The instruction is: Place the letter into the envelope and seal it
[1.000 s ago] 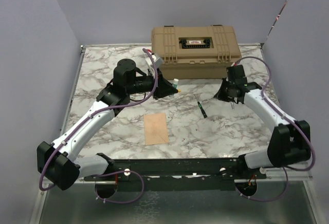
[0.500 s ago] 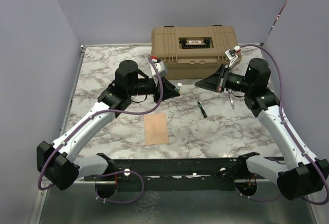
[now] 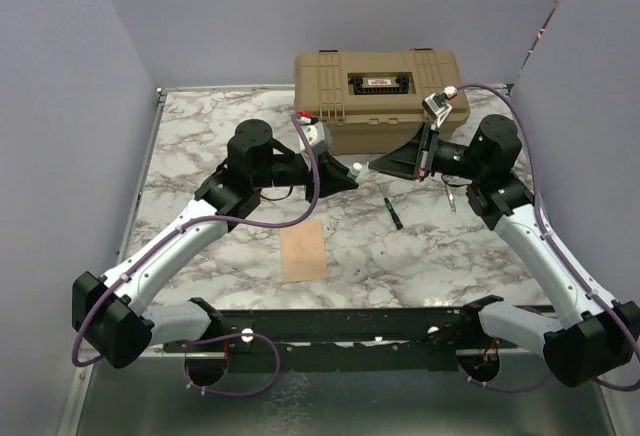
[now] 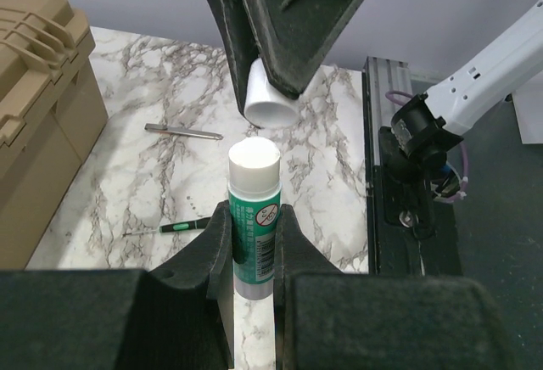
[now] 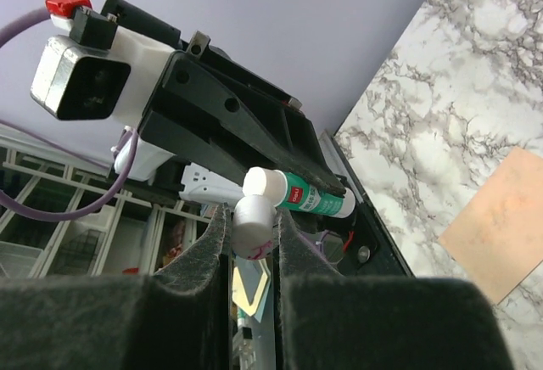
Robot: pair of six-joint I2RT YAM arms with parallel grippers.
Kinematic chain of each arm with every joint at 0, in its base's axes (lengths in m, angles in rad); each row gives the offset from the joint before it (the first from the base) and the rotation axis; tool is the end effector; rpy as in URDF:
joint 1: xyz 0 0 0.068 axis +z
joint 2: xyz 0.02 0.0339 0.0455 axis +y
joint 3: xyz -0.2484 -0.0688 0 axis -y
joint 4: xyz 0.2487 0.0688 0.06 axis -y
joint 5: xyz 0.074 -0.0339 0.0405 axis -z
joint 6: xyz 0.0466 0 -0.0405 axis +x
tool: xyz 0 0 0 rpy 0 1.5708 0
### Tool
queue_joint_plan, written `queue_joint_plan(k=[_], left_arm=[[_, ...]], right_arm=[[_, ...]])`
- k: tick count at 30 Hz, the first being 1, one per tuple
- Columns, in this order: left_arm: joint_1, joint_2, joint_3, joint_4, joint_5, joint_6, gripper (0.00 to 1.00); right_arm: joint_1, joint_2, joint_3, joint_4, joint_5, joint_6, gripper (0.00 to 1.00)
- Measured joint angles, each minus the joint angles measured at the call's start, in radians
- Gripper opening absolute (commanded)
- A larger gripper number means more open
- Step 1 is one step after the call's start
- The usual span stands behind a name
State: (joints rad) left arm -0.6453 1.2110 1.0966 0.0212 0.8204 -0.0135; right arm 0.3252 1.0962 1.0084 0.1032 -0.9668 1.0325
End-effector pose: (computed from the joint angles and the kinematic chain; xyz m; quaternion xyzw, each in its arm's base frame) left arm 0.2126 -0.2027 0.3674 0.4659 0.5610 -0.4787 0.4890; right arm 0.2341 0.1194 0.3740 -0.0955 0.6975 0.6499 0.2862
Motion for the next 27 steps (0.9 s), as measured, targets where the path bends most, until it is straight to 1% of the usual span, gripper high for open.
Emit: queue_joint_plan(k=[7,16,22,27], left_arm=[[-0.005,0.001,-0.011,0.019,0.000,-0.012,0.00],[-0.005,0.003,-0.018,0.020,0.000,-0.023,0.00],[-0.004,0.019,-0.012,-0.013,0.001,-0.027,0.00],[-0.004,0.027,-0.001,-0.055,0.000,-0.018,0.00]], right_arm=[[0.034,0.018,0.000,0.001,0.000,0.002,0.01],[0.048,0.052,0.000,0.002,0.003,0.014,0.01],[0.052,0.064,0.005,-0.010,0.005,0.010,0.01],[0.052,0.071,0.023,-0.062,0.009,-0.012,0.01]])
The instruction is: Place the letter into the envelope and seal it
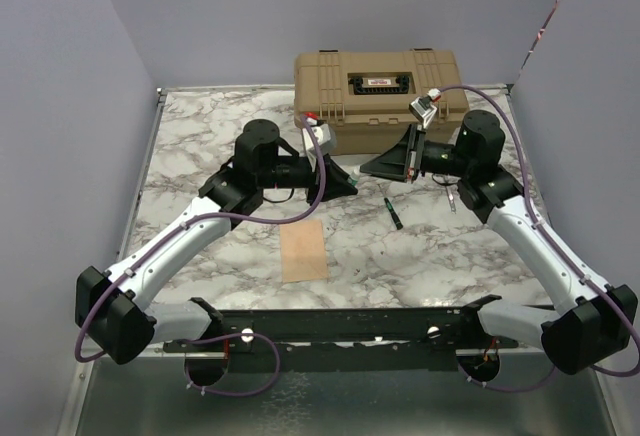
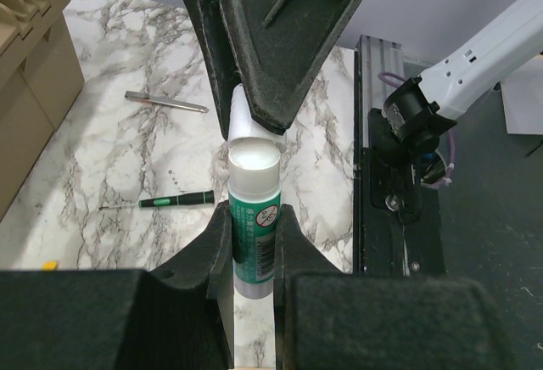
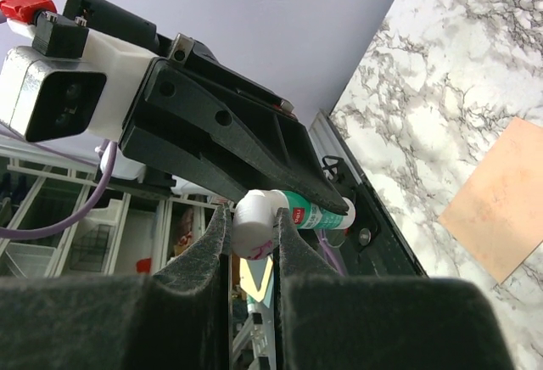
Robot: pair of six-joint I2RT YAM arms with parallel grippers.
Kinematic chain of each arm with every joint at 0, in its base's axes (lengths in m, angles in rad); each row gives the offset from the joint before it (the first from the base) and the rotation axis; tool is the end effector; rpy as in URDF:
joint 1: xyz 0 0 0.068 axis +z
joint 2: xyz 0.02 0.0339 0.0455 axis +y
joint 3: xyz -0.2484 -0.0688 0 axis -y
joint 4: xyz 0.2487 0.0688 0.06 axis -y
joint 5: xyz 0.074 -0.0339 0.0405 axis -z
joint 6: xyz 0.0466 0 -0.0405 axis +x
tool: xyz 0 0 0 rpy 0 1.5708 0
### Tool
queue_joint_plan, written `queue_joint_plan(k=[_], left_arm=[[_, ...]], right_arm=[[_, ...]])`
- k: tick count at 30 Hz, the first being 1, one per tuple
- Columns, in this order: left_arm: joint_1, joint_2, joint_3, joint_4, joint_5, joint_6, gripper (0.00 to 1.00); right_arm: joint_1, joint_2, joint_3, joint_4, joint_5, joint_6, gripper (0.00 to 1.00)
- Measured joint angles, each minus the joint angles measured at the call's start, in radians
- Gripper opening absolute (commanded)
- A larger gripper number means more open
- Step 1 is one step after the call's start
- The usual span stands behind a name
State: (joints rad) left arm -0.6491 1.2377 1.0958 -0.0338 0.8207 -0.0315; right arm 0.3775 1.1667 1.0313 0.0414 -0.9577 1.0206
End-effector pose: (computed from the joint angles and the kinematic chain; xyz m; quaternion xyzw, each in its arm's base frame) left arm 0.2165 -0.2071 0.3540 0.4577 0.5917 -0.4848 0.4532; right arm 0.2437 0.1376 0.3583 -0.0868 0.7207 0.6453 0.2380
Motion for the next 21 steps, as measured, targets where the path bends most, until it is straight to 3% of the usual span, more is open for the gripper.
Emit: queue_joint_plan(k=[21], left_arm=[[0.000,0.048,0.071,-0.142,0.006,0.059,0.00]], right_arm=[[0.002,0.049,0.120,-0.267,0.014,-0.169,0.01]])
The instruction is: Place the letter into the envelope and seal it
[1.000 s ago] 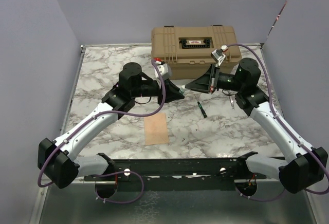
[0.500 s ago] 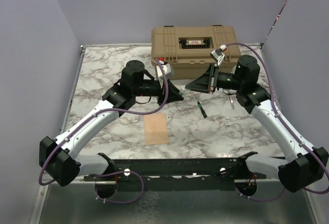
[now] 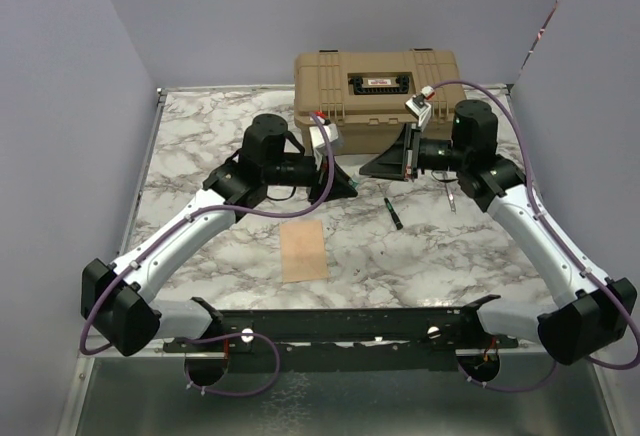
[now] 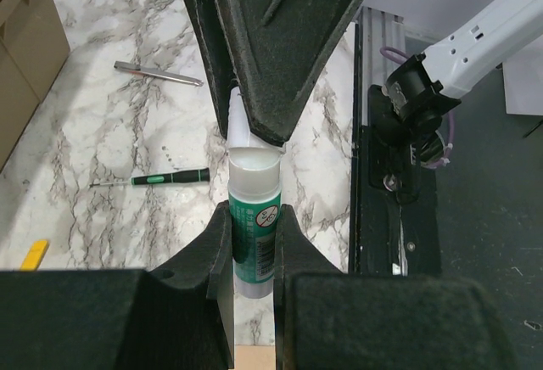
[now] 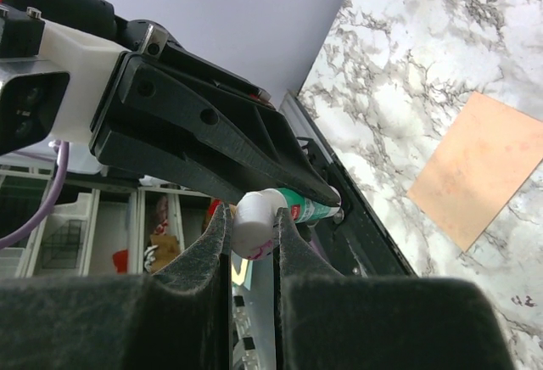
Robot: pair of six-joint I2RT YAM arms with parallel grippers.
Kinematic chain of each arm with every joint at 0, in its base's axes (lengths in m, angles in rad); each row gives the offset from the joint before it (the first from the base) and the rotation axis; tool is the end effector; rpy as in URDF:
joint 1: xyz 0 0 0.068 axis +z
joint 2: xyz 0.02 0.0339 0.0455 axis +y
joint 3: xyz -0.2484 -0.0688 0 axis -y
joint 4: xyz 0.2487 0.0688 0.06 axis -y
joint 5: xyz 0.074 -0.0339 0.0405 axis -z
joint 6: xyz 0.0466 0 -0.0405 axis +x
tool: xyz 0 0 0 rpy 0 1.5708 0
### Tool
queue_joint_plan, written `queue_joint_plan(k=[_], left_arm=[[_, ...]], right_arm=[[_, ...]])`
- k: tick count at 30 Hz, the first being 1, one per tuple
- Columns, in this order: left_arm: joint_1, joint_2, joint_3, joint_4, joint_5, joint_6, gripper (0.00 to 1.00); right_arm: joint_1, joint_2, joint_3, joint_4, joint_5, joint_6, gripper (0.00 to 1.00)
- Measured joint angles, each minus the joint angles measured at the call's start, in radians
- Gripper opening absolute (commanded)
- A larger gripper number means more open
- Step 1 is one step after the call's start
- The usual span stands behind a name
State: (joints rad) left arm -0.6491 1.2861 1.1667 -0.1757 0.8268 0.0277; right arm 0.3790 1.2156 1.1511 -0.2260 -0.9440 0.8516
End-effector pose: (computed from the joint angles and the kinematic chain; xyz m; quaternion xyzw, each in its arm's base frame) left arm 0.2225 -0.2119 0.3511 0.4699 0.6146 -0.4740 0.4205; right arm 0.2487 0.1397 0.3612 -0.0968 0.7580 0.6048 0.2240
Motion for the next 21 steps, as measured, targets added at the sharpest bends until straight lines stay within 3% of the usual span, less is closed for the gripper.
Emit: queue_joint_plan(k=[21], left_arm=[[0.000,0.053,0.037,-0.058,0.015,0.003,0.00]], right_arm=[[0.019,0.099,0.201,-0.349,0.065,-0.216,0.01]])
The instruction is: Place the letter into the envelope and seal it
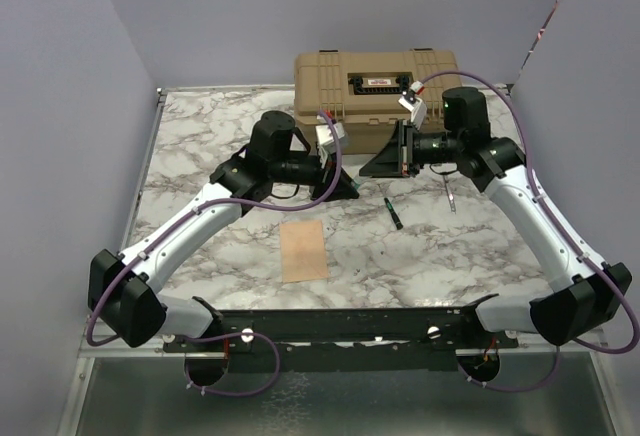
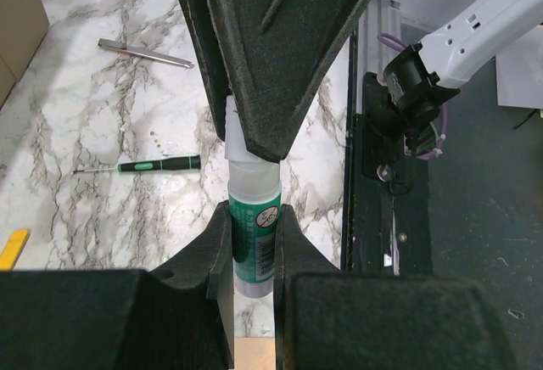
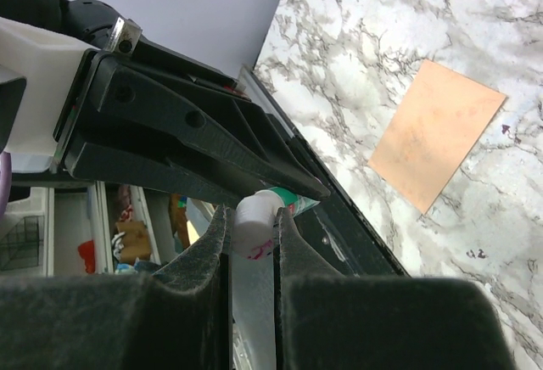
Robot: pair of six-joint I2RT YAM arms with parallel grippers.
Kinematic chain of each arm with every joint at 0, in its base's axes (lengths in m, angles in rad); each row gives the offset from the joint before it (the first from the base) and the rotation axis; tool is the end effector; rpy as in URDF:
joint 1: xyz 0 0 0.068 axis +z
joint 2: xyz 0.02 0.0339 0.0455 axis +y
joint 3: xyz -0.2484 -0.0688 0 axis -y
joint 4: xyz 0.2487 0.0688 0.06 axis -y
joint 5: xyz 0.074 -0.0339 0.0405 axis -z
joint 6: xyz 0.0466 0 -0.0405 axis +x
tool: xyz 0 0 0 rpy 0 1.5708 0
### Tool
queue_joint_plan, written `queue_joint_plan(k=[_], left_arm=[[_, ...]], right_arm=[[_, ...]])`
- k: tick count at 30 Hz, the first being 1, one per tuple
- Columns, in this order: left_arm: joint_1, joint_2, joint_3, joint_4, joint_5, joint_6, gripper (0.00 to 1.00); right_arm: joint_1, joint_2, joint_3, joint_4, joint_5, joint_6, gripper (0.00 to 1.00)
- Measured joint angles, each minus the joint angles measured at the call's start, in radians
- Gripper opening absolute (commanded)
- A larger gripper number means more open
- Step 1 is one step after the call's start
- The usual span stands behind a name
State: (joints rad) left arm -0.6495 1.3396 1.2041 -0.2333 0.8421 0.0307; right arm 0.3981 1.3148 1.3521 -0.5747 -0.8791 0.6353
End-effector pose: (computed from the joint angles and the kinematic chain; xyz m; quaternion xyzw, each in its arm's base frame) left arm 0.2303 -0.2185 0.3433 0.4690 0.6325 -0.4782 0.3889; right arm 0.2557 0.1465 0.3699 -0.1156 0.8062 0.5425 0.2059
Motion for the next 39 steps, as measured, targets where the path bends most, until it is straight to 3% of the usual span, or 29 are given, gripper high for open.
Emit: queue_joint_plan(k=[32,39], left_arm=[[-0.019,0.026,0.012,-0.031,0.006,0.040,0.00],[-0.021,0.044,0.013,-0.047,0.000,0.050,0.00]], right_arm=[[0.009,0.071,0.113,-0.195,0.024,-0.072,0.01],[0.032,0.130,0.199,-0.329,0.090,-0.129,0.01]])
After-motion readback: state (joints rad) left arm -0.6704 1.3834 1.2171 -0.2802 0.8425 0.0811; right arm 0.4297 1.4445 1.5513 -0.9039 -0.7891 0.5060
